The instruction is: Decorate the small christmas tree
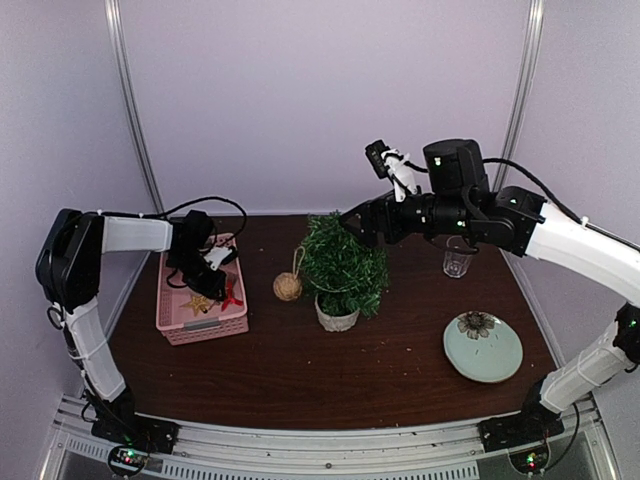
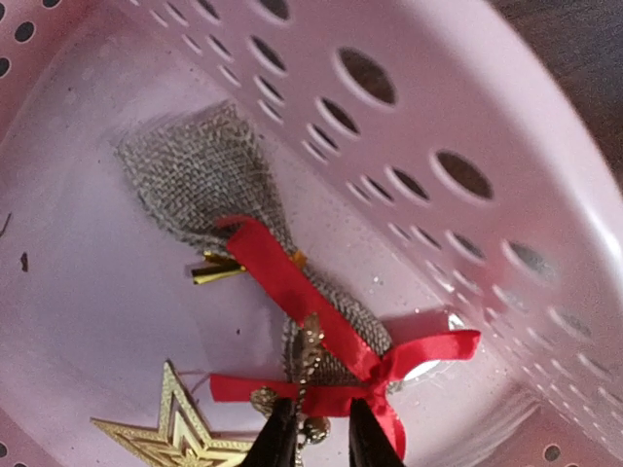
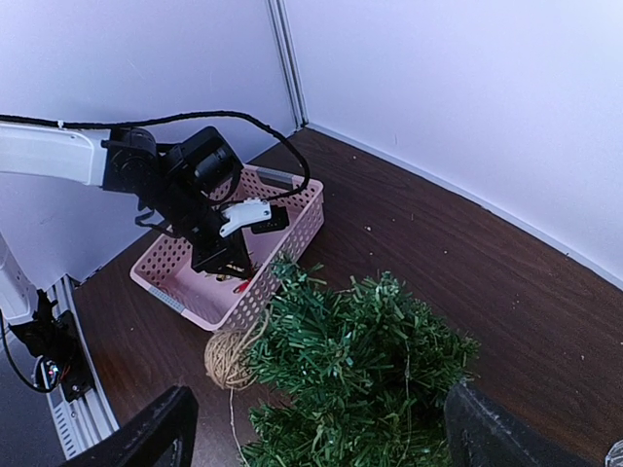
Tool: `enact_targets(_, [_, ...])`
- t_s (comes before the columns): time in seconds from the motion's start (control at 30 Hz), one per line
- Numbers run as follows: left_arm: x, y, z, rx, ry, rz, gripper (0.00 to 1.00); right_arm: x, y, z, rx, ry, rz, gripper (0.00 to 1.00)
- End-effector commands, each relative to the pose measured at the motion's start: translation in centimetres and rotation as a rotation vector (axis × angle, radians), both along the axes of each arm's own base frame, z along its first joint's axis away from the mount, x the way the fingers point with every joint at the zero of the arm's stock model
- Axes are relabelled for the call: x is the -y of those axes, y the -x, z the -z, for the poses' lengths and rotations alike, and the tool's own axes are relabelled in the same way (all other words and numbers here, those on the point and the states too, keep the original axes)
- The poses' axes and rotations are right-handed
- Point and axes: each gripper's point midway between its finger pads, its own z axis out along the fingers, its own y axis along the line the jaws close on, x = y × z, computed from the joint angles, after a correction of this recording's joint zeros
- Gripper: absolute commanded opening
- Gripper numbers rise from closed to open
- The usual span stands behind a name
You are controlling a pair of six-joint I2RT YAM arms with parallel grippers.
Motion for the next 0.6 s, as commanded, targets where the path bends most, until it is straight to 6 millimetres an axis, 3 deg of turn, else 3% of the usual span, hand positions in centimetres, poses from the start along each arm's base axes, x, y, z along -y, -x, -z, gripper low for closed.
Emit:
enact_targets(0.0, [0.0, -2.0, 0.0, 0.042, 0.006, -0.012, 0.16, 0.0, -0.4, -0.4, -0.005, -0.013, 0.007, 0.91])
enact_targets(0.17, [0.0, -2.2, 0.0, 0.041, 0.004, -0.014, 0.07, 0.0, -0.4, -0.3, -0.004, -0.008, 0.011, 0.91])
enact_targets(0.3, [-0.3, -1.9, -1.2, 0.049, -0.001, -0.023, 0.01, 0.2, -0.5, -0.5, 0.004, -0.012, 0.015, 0.91])
enact_targets(0.57, [-1.3, -0.7, -6.2, 0.133, -0.003, -0.062, 0.00, 0.1, -0.2, -1.0, 0.014, -0.022, 0.002, 0.91])
